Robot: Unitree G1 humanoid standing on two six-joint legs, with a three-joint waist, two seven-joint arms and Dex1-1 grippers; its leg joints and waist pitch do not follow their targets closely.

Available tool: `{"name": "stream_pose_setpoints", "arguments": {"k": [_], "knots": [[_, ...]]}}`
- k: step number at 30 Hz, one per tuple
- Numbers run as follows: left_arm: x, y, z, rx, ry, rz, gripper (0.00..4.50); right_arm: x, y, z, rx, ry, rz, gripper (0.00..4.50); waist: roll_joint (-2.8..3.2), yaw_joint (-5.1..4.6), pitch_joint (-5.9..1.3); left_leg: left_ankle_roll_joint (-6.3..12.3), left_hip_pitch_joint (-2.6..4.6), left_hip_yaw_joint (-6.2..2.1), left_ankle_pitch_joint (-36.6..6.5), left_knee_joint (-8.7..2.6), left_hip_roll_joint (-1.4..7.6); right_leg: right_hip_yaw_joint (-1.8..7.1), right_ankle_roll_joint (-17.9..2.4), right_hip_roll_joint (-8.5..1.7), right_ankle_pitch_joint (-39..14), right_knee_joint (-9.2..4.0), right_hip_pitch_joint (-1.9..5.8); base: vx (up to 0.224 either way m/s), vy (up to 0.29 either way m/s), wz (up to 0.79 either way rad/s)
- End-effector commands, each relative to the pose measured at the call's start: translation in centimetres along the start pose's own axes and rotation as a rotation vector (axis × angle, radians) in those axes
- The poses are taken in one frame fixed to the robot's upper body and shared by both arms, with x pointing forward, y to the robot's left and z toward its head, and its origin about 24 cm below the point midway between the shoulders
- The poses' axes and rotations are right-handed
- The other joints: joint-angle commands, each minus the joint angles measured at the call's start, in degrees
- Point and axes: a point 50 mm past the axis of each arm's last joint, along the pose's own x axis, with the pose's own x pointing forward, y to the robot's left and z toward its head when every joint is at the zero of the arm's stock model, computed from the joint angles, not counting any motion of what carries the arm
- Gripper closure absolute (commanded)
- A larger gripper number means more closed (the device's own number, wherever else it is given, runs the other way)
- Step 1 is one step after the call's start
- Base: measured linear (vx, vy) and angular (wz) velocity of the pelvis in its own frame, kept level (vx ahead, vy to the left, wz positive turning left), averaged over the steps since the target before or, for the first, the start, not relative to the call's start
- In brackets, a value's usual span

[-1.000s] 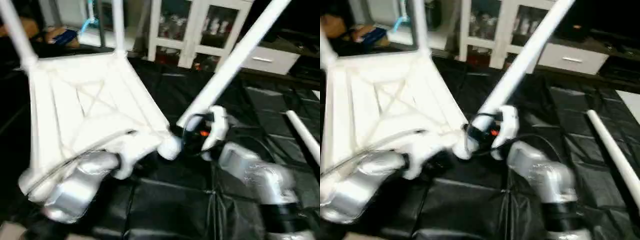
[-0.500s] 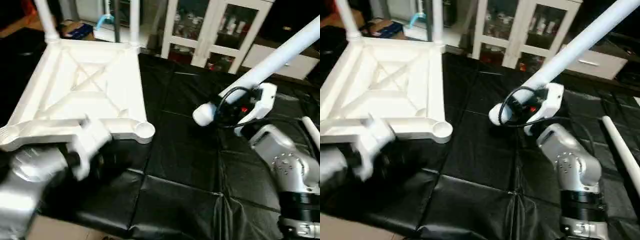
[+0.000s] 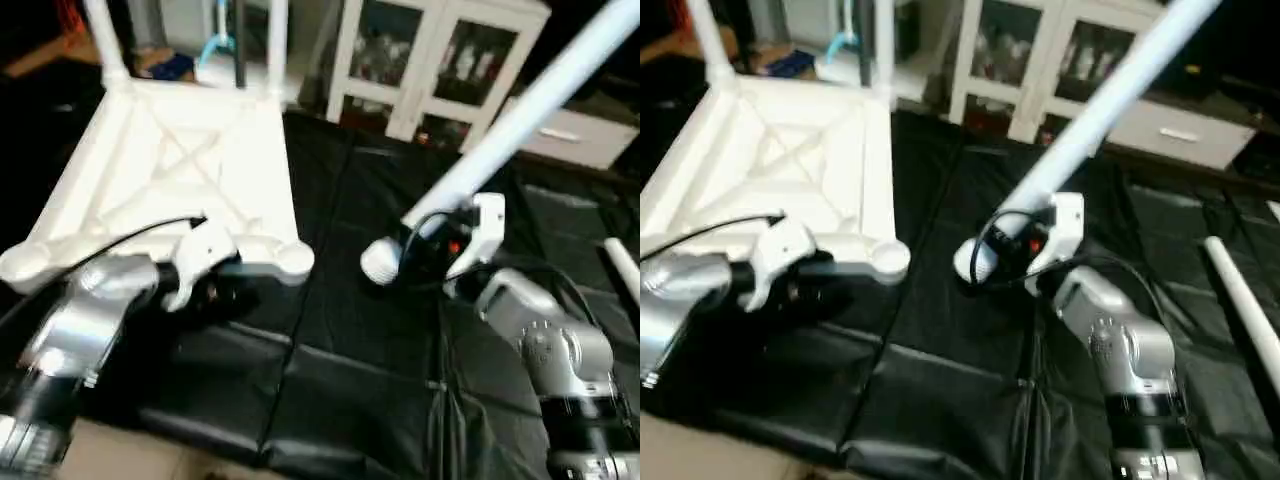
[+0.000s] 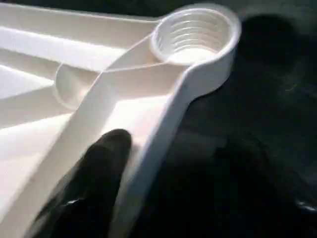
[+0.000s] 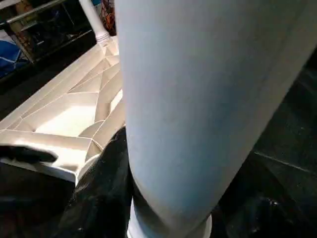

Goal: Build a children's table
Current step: Insert table leg to table base

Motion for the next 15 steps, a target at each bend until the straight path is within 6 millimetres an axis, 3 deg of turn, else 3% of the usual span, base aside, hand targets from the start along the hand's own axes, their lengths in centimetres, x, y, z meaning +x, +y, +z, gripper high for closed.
{"name": "stream_pose_setpoints", "arguments": {"k": [1, 2, 3, 6, 10, 15], "knots": [[0.4, -0.1, -0.6, 0.023, 0.039, -0.049, 0.89, -0.8, -0.5, 0.9, -0.019, -0.040, -0.026, 2.67, 1.81, 0.29, -3.84, -0.81, 0.86, -0.51, -4.38, -3.87, 2.15, 3.12, -9.36, -4.34, -3.50, -2.80, 3.17, 0.000, 0.000, 0.00], [0.6, 0.0, -1.2, 0.012, 0.069, -0.080, 0.89, -1.1, -0.6, 0.8, -0.019, -0.037, -0.030, 2.67, 1.66, 0.25, -3.83, -0.89, 0.71, -0.55, -4.57, -3.89, 2.16, 3.13, -9.57, -4.38, -3.69, -2.70, 3.34, 0.000, 0.000, 0.00], [0.6, 0.1, -1.5, 0.016, 0.079, -0.101, 0.88, -1.2, -0.7, 0.8, -0.025, -0.034, -0.032, 2.67, 2.38, 0.41, -3.88, -1.29, 0.83, -0.57, -5.00, -3.92, 2.13, 3.17, -9.78, -4.41, -3.89, -2.63, 3.35, 0.000, 0.000, 0.00], [0.9, 0.7, -1.8, 0.039, 0.079, -0.111, 0.88, -1.5, -0.8, 0.7, -0.036, -0.034, -0.033, 2.67, 1.90, 0.57, -3.58, -1.53, 0.81, -0.60, -8.18, -4.04, 2.07, 3.13, -9.53, -4.45, -7.91, -3.30, 3.29, 0.000, 0.000, 0.00], [1.1, 0.9, -1.5, 0.046, 0.080, -0.165, 1.24, -1.6, -1.0, 0.8, -0.041, -0.030, -0.031, 2.67, 1.95, 0.64, -3.52, -2.06, 1.01, -0.68, -9.96, -4.09, 2.33, 3.18, -9.16, -4.75, -11.70, -3.52, 3.11, 0.000, 0.000, 0.00], [1.5, -0.3, -1.7, 0.058, 0.090, -0.367, 1.64, -1.5, -0.7, 1.1, -0.055, -0.018, 0.010, 2.67, 1.91, 0.64, -3.69, -1.85, 0.96, -0.67, -8.03, -4.05, 2.51, 3.20, -10.21, -4.89, -8.63, -2.99, 3.24, 0.000, 0.000, 0.00]]}}
